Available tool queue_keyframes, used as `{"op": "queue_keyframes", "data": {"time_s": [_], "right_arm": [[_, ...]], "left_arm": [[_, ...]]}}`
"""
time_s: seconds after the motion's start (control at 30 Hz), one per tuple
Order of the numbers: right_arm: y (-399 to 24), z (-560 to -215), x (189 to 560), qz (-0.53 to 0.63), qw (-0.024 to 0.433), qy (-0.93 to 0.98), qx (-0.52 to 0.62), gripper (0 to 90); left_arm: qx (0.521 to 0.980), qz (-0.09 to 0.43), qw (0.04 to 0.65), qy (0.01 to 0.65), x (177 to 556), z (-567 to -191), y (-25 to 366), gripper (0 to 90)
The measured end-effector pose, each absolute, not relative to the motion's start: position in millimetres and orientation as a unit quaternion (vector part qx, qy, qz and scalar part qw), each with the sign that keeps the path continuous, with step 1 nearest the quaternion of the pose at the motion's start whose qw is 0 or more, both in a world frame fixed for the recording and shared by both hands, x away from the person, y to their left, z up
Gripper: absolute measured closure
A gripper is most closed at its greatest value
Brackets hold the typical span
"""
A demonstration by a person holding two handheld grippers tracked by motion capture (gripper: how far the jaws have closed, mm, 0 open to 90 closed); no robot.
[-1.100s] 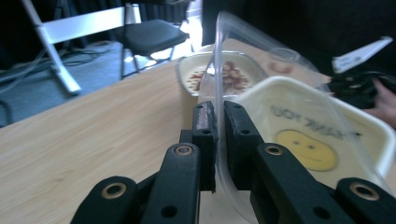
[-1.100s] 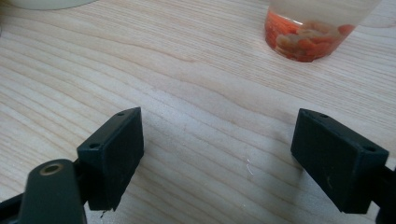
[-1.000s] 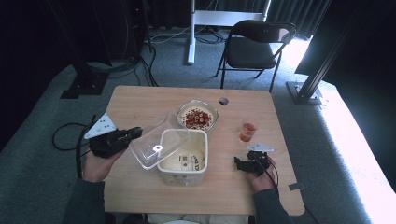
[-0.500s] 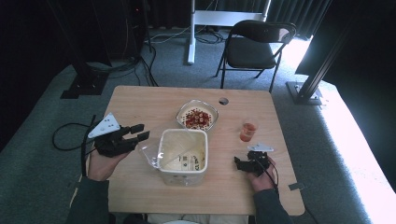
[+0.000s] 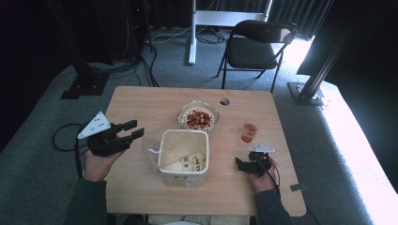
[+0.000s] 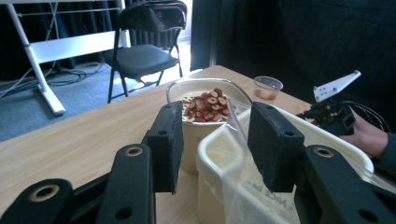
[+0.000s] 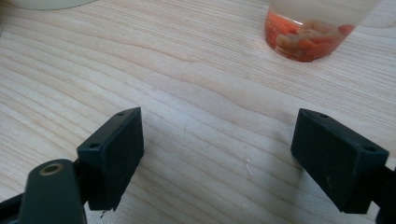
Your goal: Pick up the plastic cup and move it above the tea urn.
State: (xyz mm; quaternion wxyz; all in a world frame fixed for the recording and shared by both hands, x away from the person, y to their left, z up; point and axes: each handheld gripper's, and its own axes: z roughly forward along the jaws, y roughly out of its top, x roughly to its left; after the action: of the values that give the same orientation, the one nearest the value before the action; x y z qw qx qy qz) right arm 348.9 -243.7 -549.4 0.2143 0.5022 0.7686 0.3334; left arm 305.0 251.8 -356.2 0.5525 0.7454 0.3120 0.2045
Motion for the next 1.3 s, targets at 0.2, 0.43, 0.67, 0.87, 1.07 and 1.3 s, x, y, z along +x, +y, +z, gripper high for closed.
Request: {"op": "queue_keyframes", "data": {"time_s": [0.2, 0.43, 0.67, 0.87, 1.07, 1.3], "right_arm": [[-244, -549, 349, 0.333, 0.214, 0.768, 0.502, 16.4], [-244, -549, 349, 0.333, 0.214, 0.769, 0.502, 16.4], [-244, -549, 349, 0.333, 0.214, 0.769, 0.502, 16.4], [-244, -549, 349, 0.333, 0.214, 0.769, 0.502, 16.4], [-244, -549, 349, 0.333, 0.215, 0.768, 0.502, 16.5], [-244, -549, 349, 0.333, 0.214, 0.768, 0.502, 16.4]], "left_arm": [[0.743, 0.208, 0.552, 0.316, 306, -356, 254, 55.8], [0.746, 0.206, 0.547, 0.320, 309, -360, 251, 54.9], [0.746, 0.211, 0.541, 0.326, 314, -366, 250, 52.6], [0.749, 0.219, 0.532, 0.328, 317, -371, 249, 52.0], [0.747, 0.222, 0.531, 0.334, 320, -374, 250, 51.8], [0.747, 0.228, 0.525, 0.339, 321, -378, 251, 51.4]]}}
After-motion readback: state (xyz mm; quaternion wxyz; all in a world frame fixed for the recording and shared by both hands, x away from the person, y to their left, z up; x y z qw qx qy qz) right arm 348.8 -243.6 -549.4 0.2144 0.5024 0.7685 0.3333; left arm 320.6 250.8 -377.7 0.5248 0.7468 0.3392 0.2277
